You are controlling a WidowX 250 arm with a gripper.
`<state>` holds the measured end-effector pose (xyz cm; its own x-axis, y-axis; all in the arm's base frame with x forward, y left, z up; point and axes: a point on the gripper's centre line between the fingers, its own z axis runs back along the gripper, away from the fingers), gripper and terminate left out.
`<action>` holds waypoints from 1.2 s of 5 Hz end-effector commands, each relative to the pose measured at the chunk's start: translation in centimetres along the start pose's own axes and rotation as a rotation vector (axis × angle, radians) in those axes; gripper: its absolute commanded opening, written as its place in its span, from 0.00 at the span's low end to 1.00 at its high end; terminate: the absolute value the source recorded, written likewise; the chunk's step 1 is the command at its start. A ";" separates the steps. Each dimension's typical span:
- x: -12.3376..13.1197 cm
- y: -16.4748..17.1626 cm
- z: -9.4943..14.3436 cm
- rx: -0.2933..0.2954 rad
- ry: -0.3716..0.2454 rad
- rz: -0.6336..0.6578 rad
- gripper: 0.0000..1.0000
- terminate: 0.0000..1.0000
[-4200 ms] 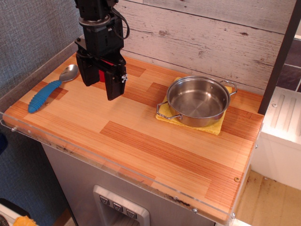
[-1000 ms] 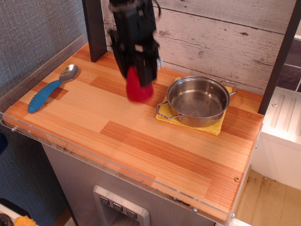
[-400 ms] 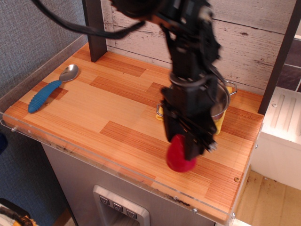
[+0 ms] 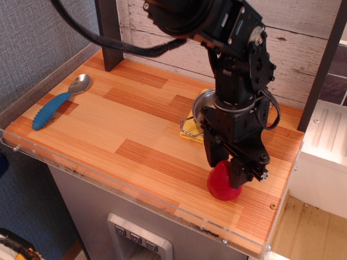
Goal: Move red item towards bottom right corner of counter.
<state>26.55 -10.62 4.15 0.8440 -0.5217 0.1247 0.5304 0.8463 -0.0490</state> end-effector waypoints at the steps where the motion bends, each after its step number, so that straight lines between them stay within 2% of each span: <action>1: -1.2 1.4 0.1 -0.022 0.015 0.023 1.00 0.00; 2: -1.5 2.2 2.6 -0.018 -0.029 0.028 1.00 0.00; 3: -2.9 3.5 7.1 -0.011 -0.142 0.066 1.00 0.00; 4: -5.9 6.5 9.3 -0.004 -0.179 0.180 1.00 0.00; 5: -8.9 9.8 8.1 0.116 -0.047 0.362 1.00 0.00; 6: -11.5 12.7 6.4 0.136 0.008 0.431 1.00 0.00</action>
<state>24.39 6.53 7.28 0.9898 -0.1139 0.0857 0.1122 0.9934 0.0251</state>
